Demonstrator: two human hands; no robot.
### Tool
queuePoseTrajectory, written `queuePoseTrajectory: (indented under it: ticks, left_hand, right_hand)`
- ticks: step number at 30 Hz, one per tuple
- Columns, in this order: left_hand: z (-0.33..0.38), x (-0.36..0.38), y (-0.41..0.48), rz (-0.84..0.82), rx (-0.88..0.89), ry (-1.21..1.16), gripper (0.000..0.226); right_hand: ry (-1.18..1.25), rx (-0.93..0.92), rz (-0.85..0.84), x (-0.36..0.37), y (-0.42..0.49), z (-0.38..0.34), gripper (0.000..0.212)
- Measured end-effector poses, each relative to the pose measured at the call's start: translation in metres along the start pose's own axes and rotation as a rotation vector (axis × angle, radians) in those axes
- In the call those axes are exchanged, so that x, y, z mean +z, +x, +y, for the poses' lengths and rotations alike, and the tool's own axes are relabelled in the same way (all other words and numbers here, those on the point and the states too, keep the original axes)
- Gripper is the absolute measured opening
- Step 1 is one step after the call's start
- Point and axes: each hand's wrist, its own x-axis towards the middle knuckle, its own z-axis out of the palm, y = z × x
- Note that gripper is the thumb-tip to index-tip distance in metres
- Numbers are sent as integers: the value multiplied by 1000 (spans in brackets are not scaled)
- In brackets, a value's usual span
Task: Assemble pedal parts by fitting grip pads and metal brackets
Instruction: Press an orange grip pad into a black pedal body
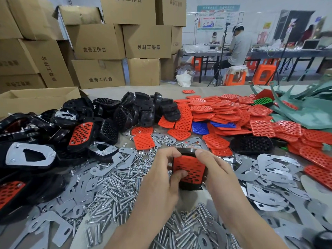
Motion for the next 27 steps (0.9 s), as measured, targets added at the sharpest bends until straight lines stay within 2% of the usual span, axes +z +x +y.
queuePoseTrajectory:
  ticks: [3, 7, 12, 17, 21, 27]
  left_hand:
    - [-2, 4, -2, 8, -20, -5, 51]
    - [-7, 4, -4, 26, -49, -40, 55]
    - [-4, 4, -1, 53, -105, -172, 27]
    - [0, 3, -1, 78, -79, -205, 22]
    - [2, 3, 0, 106, -93, -273, 16]
    - [6, 2, 2, 135, -193, -407, 24]
  right_hand:
    - [-24, 21, 13, 1, -1, 1, 25]
    - [-43, 5, -11, 0, -3, 0, 20]
    - [-36, -14, -49, 1, -3, -1, 18]
    - [-52, -35, -79, 0, -3, -2, 31]
    - [-69, -61, -100, 4, -6, -3, 29]
    - [-90, -73, -73, 12, -8, -6, 21]
